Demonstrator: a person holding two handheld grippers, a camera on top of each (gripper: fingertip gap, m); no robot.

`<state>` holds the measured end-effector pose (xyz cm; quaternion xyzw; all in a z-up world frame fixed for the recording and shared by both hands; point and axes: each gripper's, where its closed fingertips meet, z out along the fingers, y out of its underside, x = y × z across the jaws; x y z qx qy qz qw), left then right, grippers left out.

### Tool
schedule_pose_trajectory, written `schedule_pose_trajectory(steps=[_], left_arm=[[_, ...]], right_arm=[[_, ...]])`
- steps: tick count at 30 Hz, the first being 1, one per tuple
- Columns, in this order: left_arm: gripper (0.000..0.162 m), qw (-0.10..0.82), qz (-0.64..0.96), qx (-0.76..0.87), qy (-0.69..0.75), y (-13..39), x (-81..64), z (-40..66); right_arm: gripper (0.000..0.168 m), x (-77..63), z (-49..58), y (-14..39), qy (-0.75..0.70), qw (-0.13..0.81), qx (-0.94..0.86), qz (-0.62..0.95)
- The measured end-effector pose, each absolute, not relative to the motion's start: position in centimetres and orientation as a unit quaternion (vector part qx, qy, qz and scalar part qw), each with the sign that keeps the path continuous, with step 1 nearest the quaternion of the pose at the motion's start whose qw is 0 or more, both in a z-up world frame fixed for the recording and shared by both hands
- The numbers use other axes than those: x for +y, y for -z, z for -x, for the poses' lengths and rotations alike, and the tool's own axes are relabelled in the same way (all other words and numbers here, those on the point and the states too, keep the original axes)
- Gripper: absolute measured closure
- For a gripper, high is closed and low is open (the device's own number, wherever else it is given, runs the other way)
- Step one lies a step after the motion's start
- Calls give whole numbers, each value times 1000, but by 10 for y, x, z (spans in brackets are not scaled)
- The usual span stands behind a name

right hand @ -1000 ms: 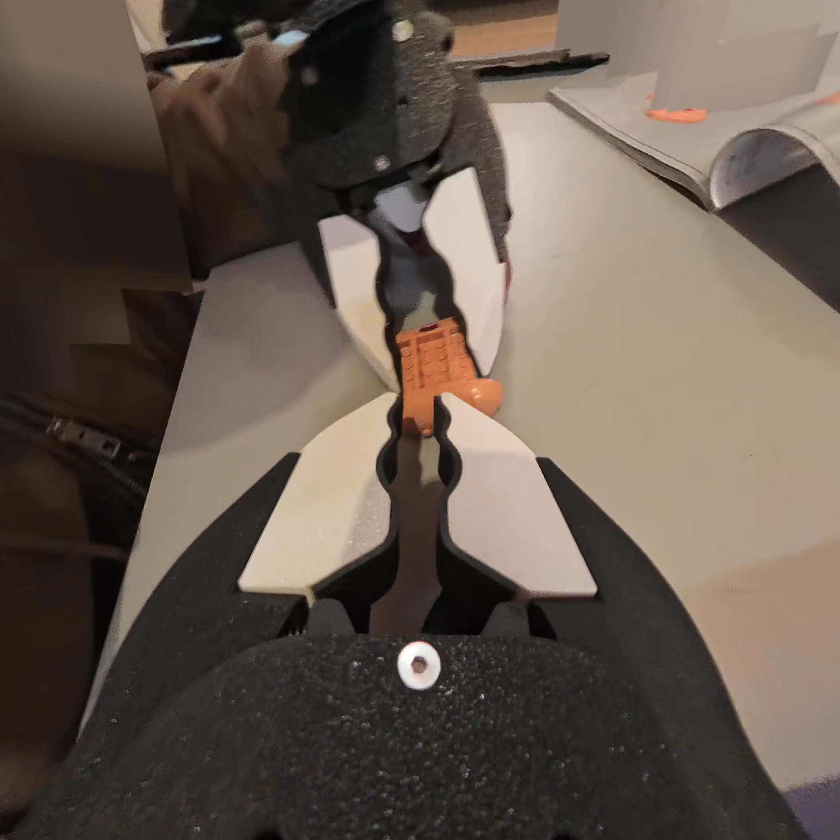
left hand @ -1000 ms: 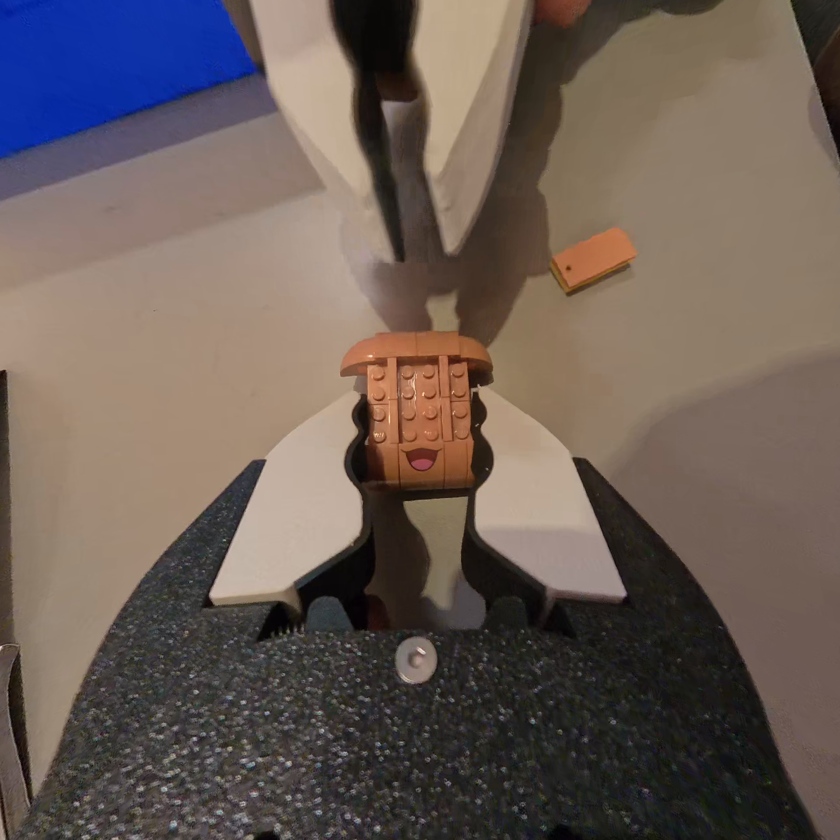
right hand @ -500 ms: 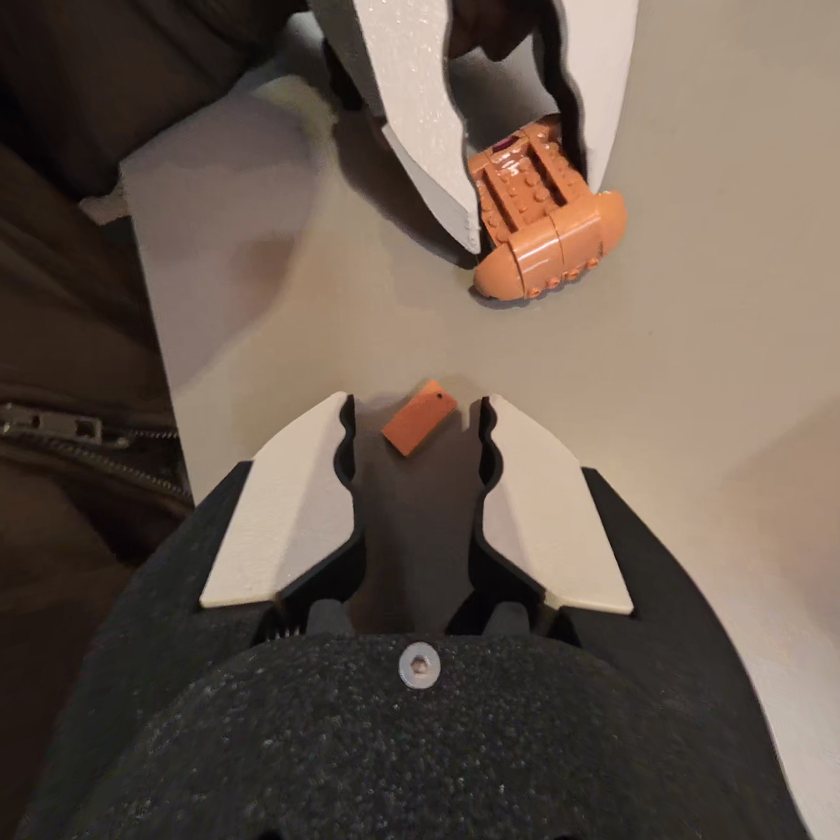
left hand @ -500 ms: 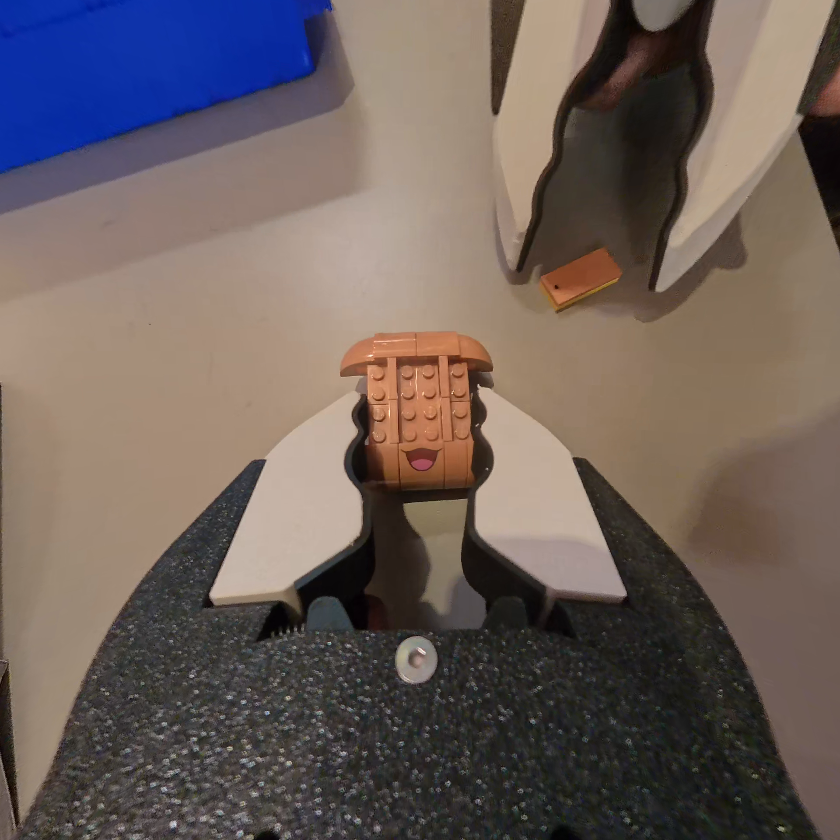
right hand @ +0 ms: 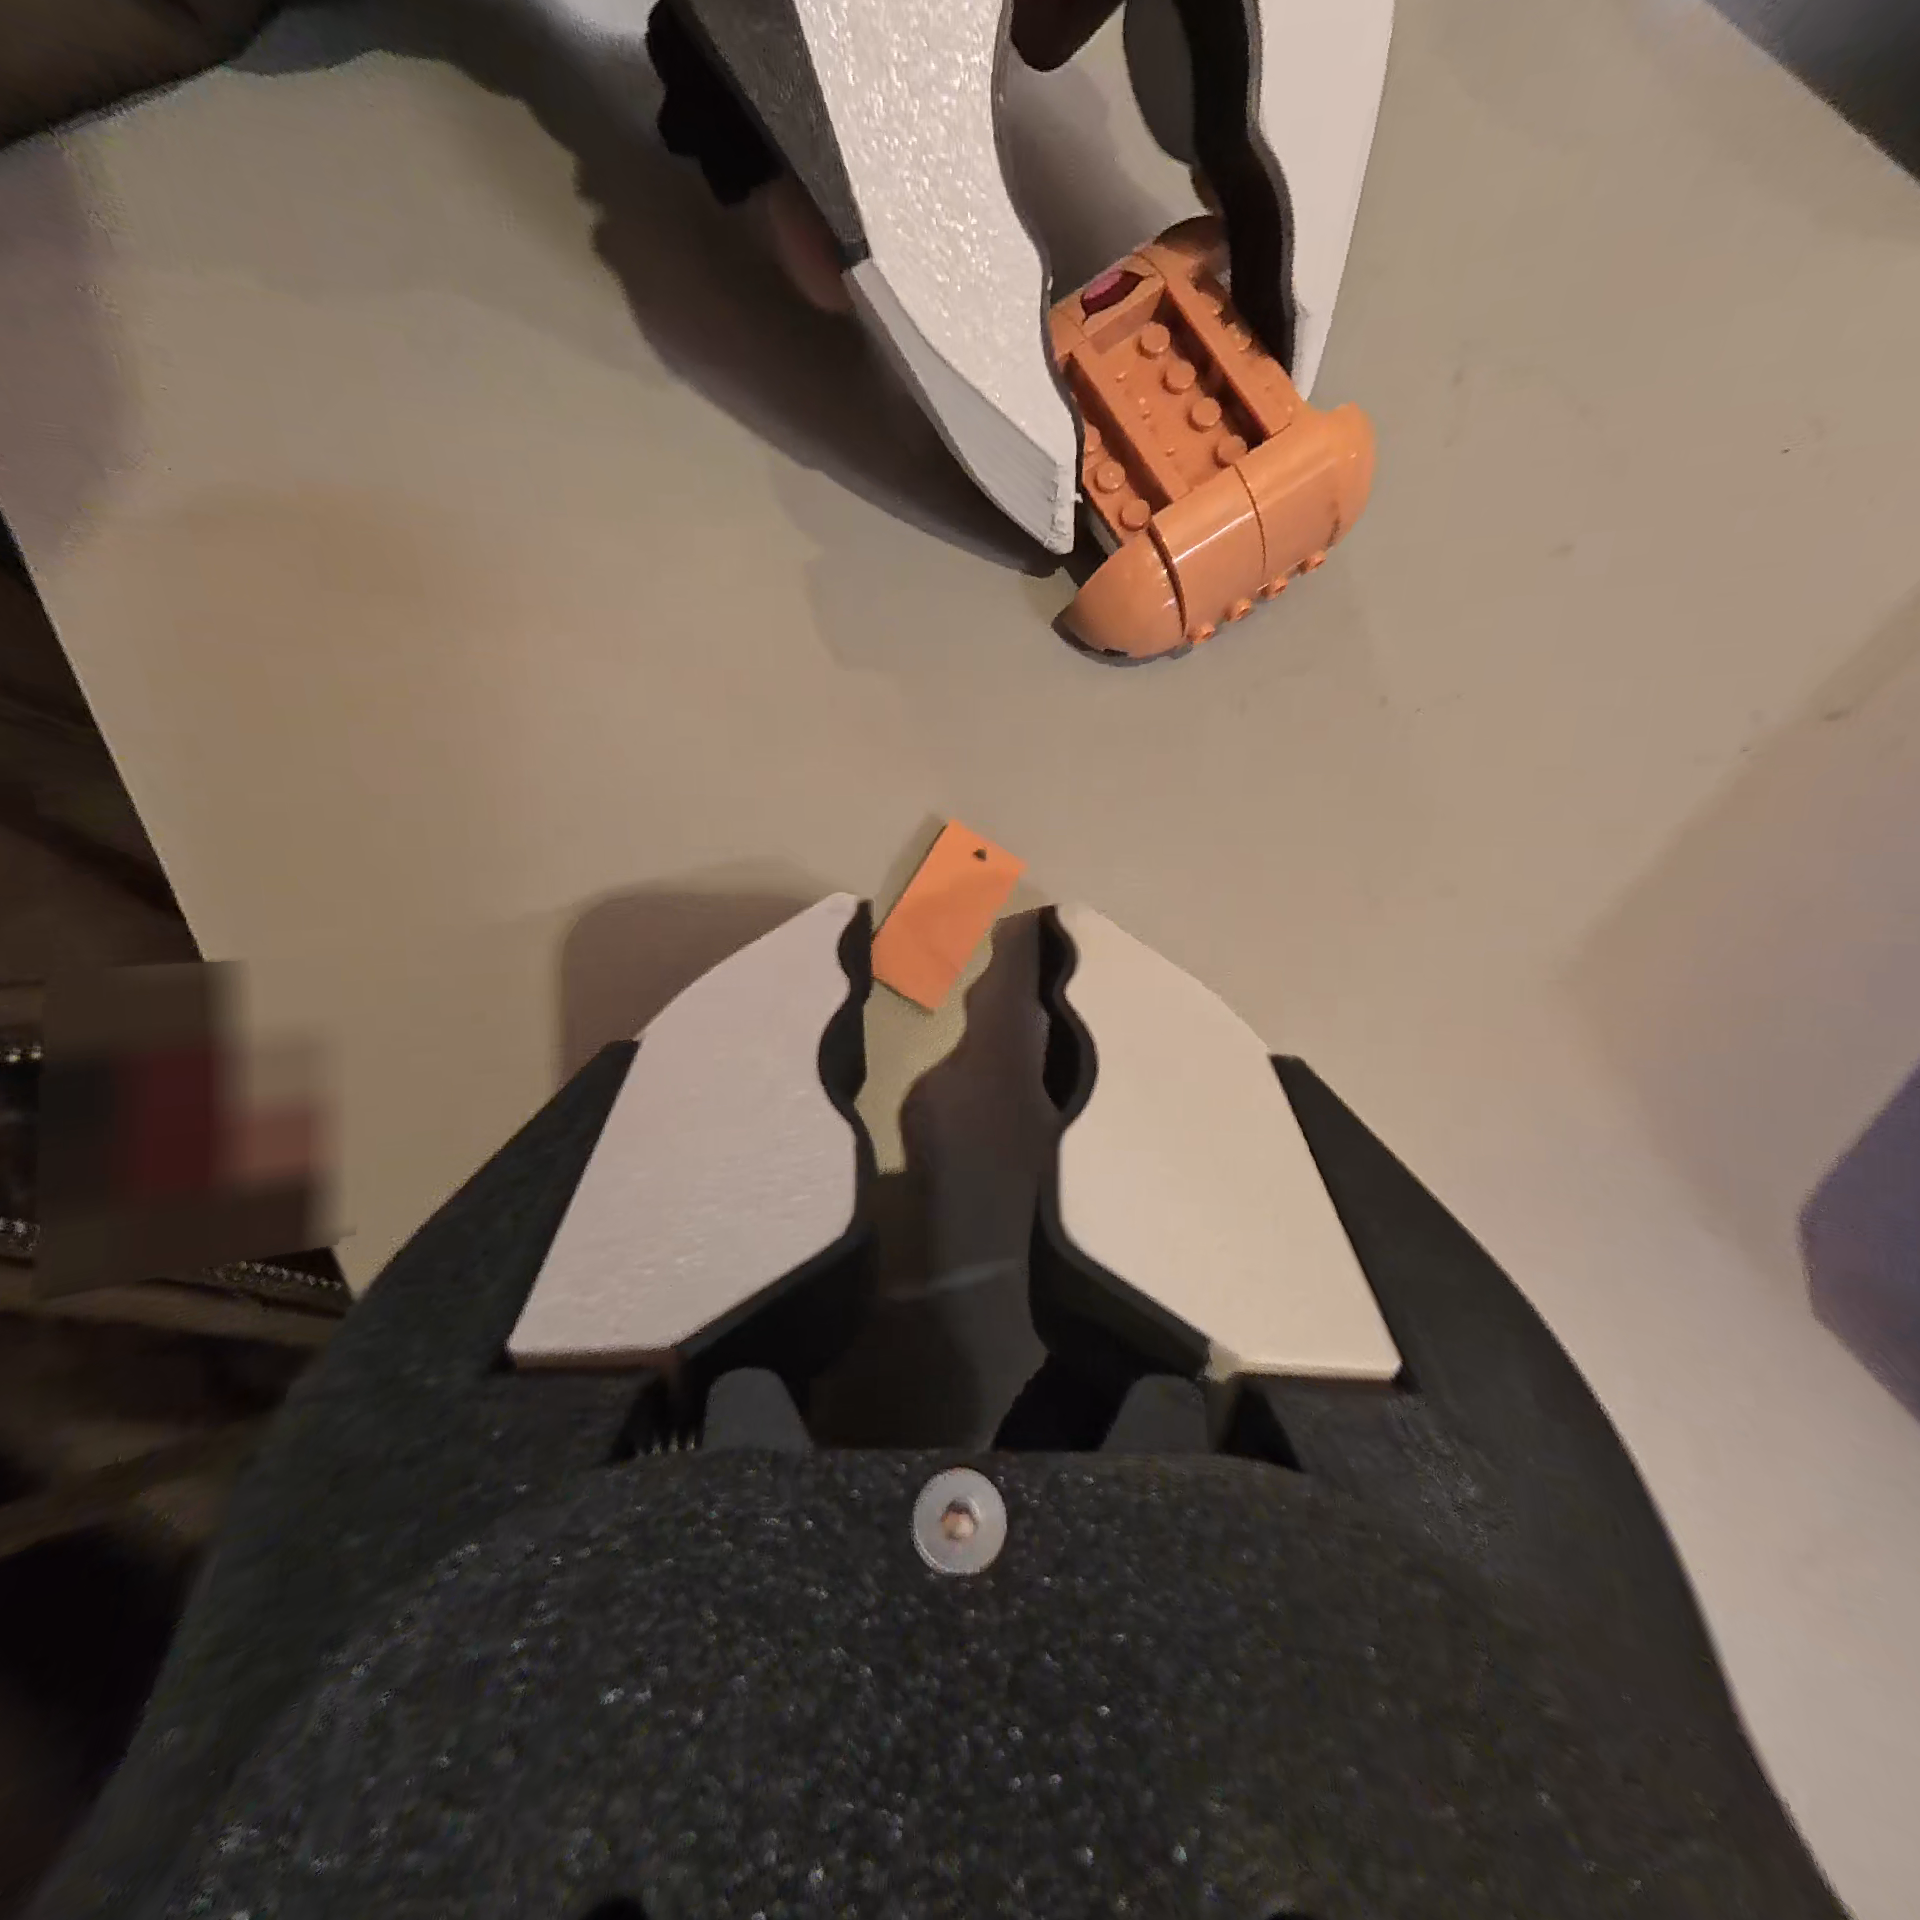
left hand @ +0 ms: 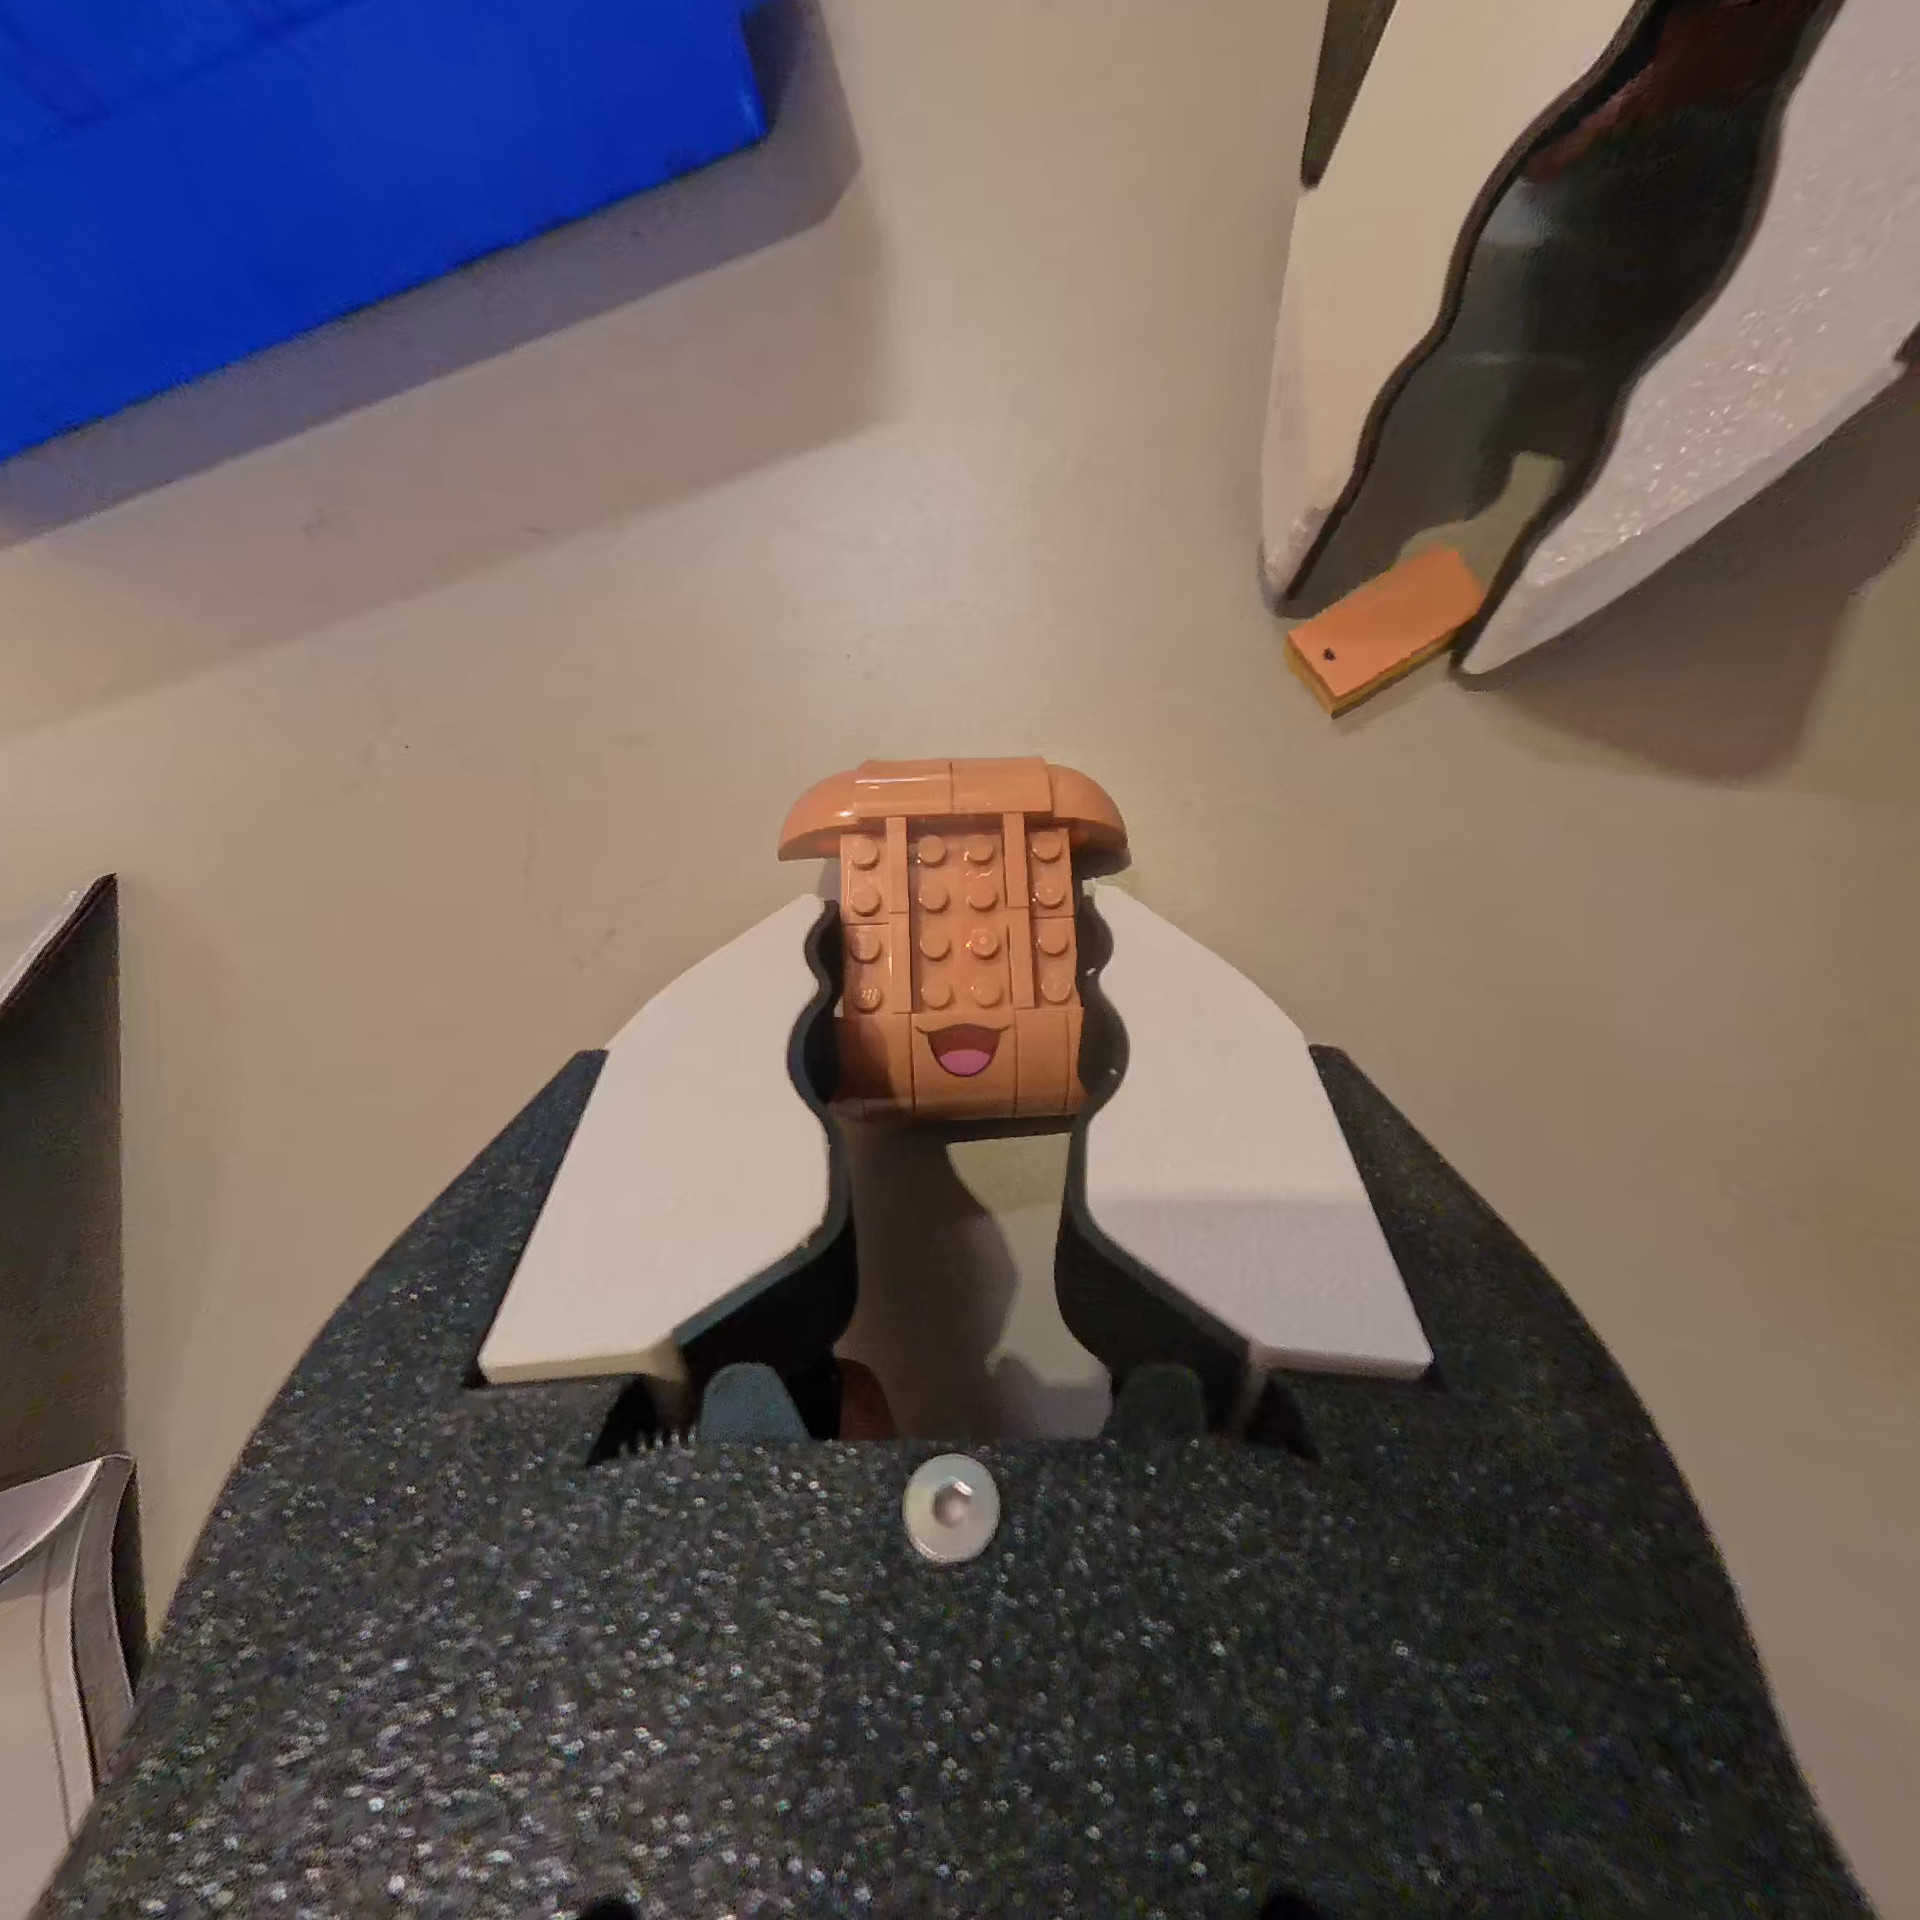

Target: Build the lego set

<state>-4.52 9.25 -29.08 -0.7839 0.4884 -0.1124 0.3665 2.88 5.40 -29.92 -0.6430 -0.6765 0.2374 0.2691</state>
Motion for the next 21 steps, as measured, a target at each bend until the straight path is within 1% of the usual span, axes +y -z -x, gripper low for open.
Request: schedule_pose_trajectory(steps=[1,2,7,10,17,21], left_arm=[[119,367,784,488,113,291,93,45],[119,368,784,487,113,291,93,45],[119,368,786,483,117,291,94,47],[119,364,787,482,125,293,93,47],[119,354,782,490,151,294,86,47],[119,357,782,486,158,293,87,47]], right_arm=[[147,56,-29,299,-242,264,-679,641],[149,58,-29,300,-245,259,-681,640],[151,68,-28,299,-268,226,-713,607],[151,78,-20,292,-294,223,-727,579],[151,90,23,241,-366,233,-762,480],[151,89,45,225,-377,207,-793,431]])
